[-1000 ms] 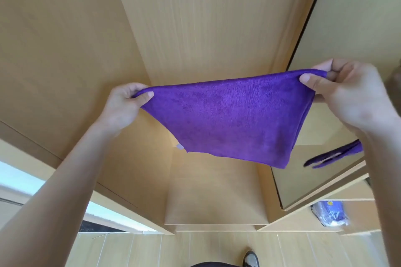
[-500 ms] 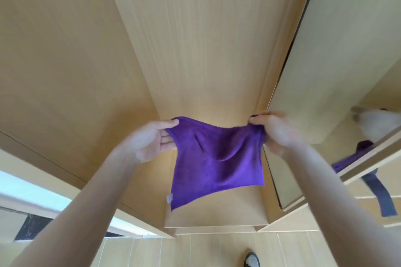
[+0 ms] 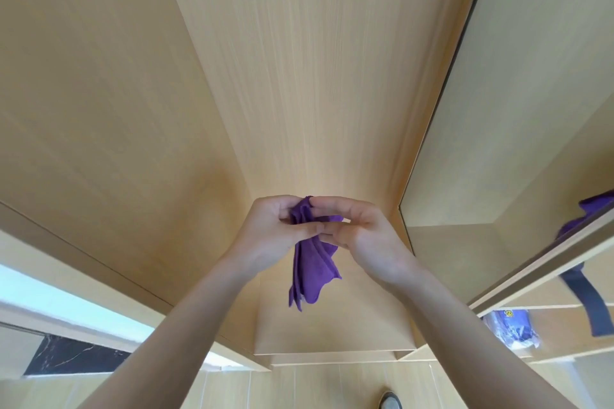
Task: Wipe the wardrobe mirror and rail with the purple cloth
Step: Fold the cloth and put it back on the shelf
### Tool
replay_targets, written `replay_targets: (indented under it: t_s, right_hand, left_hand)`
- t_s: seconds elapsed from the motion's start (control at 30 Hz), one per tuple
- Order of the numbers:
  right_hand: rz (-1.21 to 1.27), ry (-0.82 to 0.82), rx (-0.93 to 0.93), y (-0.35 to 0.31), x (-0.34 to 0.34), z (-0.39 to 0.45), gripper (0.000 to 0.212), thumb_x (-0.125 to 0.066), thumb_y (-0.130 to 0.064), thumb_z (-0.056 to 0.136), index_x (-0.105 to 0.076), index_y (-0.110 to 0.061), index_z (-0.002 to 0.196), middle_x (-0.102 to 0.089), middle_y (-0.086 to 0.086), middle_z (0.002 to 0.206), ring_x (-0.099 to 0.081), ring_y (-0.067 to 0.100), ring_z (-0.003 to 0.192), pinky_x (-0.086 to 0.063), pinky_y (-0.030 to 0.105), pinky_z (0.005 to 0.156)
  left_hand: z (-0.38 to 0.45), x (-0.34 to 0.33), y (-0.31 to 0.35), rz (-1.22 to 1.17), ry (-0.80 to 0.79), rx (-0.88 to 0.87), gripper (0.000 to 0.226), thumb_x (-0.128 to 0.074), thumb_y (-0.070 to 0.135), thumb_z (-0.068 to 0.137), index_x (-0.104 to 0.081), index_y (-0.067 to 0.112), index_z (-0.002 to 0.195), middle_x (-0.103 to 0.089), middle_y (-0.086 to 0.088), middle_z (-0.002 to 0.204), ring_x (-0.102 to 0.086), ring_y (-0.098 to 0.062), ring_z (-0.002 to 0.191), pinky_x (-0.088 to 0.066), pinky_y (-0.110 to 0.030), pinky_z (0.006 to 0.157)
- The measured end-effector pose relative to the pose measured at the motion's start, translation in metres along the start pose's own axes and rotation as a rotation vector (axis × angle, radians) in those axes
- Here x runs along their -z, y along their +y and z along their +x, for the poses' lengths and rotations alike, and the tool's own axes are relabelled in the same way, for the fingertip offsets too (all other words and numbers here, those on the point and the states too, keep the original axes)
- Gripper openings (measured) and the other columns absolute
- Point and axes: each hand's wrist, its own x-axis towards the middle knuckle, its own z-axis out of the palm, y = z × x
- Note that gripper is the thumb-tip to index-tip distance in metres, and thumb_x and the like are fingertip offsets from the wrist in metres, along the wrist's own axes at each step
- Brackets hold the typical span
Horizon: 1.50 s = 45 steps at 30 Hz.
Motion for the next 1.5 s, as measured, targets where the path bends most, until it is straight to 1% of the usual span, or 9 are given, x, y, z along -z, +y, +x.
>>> replay_targets:
  t_s: [0.17, 0.27, 0.5, 0.77, 0.93, 1.13, 1.27, 1.37, 1.5]
  right_hand:
    - [-0.028, -0.012, 0.113, 0.000, 0.013, -0.001, 0.045, -0.046, 0.018, 0.091, -0.074, -0.010, 0.113, -0.075, 0.005, 0.113, -0.074, 0.019, 0.104, -0.057, 0.030, 0.094]
    - [-0.241, 0.158, 0.205, 0.005, 0.035, 0.007, 0.050, -0.046, 0.017, 0.086, -0.071, -0.019, 0.108, -0.072, -0.002, 0.113, -0.069, 0.012, 0.108, -0.054, 0.029, 0.089]
    - [-0.283, -0.064, -0.039, 0.040, 0.046, 0.027, 0.052, -0.067, -0.002, 0.091, -0.058, -0.023, 0.138, -0.061, -0.002, 0.136, -0.058, 0.013, 0.126, -0.047, 0.029, 0.104]
    - [-0.237, 0.090, 0.162, 0.029, 0.072, 0.024, 0.003, -0.077, -0.016, 0.089, -0.078, -0.014, 0.086, -0.078, 0.006, 0.089, -0.071, 0.021, 0.086, -0.054, 0.041, 0.088]
    - [-0.193, 0.074, 0.236, 0.014, 0.062, 0.020, 0.013, -0.067, -0.021, 0.095, -0.073, -0.019, 0.084, -0.078, 0.008, 0.085, -0.073, 0.024, 0.079, -0.059, 0.036, 0.077]
    - [-0.159, 0.138, 0.338, -0.022, 0.053, 0.017, 0.026, -0.061, -0.023, 0.101, -0.061, -0.004, 0.083, -0.057, 0.009, 0.073, -0.049, 0.022, 0.069, -0.040, 0.039, 0.072]
    - [0.172, 0.039, 0.502, -0.088, 0.080, 0.023, 0.033, -0.077, -0.049, 0.085, -0.072, -0.019, 0.099, -0.069, 0.000, 0.093, -0.063, 0.015, 0.084, -0.051, 0.030, 0.076]
    - [0.034, -0.089, 0.372, -0.053, 0.095, 0.018, 0.056, -0.081, -0.059, 0.075, -0.069, -0.028, 0.121, -0.071, -0.005, 0.124, -0.068, 0.016, 0.114, -0.055, 0.028, 0.092]
    - [0.024, -0.053, -0.092, 0.070, 0.075, 0.007, 0.025, -0.074, -0.022, 0.089, -0.077, -0.011, 0.112, -0.076, 0.012, 0.115, -0.070, 0.035, 0.114, -0.057, 0.045, 0.098]
  left_hand:
    - [-0.001, 0.016, 0.009, 0.082, -0.059, -0.051, 0.034, -0.053, -0.009, 0.092, -0.078, 0.012, 0.103, -0.079, -0.013, 0.096, -0.073, -0.030, 0.087, -0.055, -0.034, 0.090]
    - [-0.002, 0.020, 0.017, 0.109, -0.024, -0.067, 0.037, -0.050, -0.009, 0.085, -0.079, 0.012, 0.093, -0.075, -0.019, 0.093, -0.064, -0.018, 0.077, -0.052, -0.024, 0.076]
    - [-0.001, 0.027, 0.024, 0.114, 0.006, -0.123, 0.042, -0.049, -0.011, 0.082, -0.079, 0.018, 0.087, -0.078, -0.012, 0.089, -0.065, -0.014, 0.076, -0.051, -0.023, 0.071]
    - [-0.003, 0.045, 0.006, 0.200, 0.110, -0.105, 0.040, -0.049, -0.010, 0.081, -0.077, 0.018, 0.078, -0.074, -0.015, 0.078, -0.056, -0.017, 0.063, -0.043, -0.027, 0.060]
    - [0.004, 0.051, -0.007, 0.218, 0.170, -0.077, 0.034, -0.050, -0.011, 0.080, -0.072, 0.014, 0.073, -0.064, -0.016, 0.066, -0.045, -0.014, 0.055, -0.036, -0.022, 0.050]
    - [0.004, 0.044, 0.027, 0.081, 0.098, -0.080, 0.032, -0.049, -0.006, 0.078, -0.064, 0.018, 0.062, -0.055, 0.004, 0.057, -0.046, -0.009, 0.051, -0.036, -0.024, 0.053]
    - [0.034, 0.070, 0.080, -0.495, -0.127, -0.233, 0.027, -0.069, 0.022, 0.081, -0.077, 0.015, 0.106, -0.072, -0.013, 0.113, -0.065, -0.027, 0.104, -0.048, -0.037, 0.093]
    - [0.041, 0.056, 0.034, -0.665, -0.250, 0.025, 0.073, -0.050, 0.075, 0.081, -0.072, 0.022, 0.126, -0.064, -0.010, 0.138, -0.059, -0.029, 0.129, -0.042, -0.046, 0.113]
    - [0.012, -0.008, -0.070, -0.632, -0.414, 0.434, 0.052, -0.061, 0.050, 0.091, -0.076, 0.008, 0.118, -0.073, -0.014, 0.123, -0.071, -0.026, 0.112, -0.056, -0.038, 0.096]
